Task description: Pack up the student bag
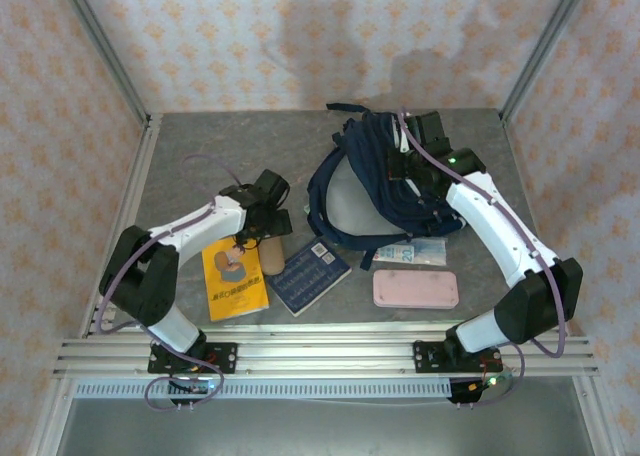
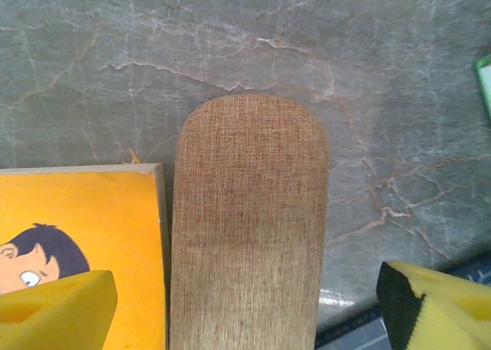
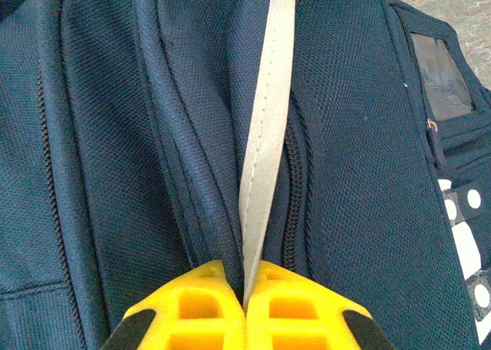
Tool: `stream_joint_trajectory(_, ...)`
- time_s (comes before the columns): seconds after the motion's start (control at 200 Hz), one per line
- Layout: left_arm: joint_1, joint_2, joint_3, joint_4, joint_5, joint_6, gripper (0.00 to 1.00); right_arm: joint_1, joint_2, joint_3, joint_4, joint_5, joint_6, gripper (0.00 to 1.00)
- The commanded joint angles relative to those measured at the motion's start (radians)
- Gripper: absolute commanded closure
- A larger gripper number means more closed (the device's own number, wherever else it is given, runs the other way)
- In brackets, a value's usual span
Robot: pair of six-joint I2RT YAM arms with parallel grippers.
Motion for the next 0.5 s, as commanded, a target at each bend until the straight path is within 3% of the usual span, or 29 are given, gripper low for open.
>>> stream_joint_trajectory(0.0,0.002,0.03,-0.018,0.036,-0.011,-0.029,0.11,-0.005,-0.057,0.04,0.034,0.034,0.05,1.0)
stream_joint_trajectory(0.295,0.002,0.128,-0.018,0.099,0.029,-0.056,0.18,-0.005,-0.065,0.026,0.027,0.031,0.054,1.0)
stream_joint_trajectory(0.495,0.005,0.17,-0.009,0.115,0.048,-0.049,0.39,-0.004,-0.066,0.032,0.024,0.025,0.059,1.0)
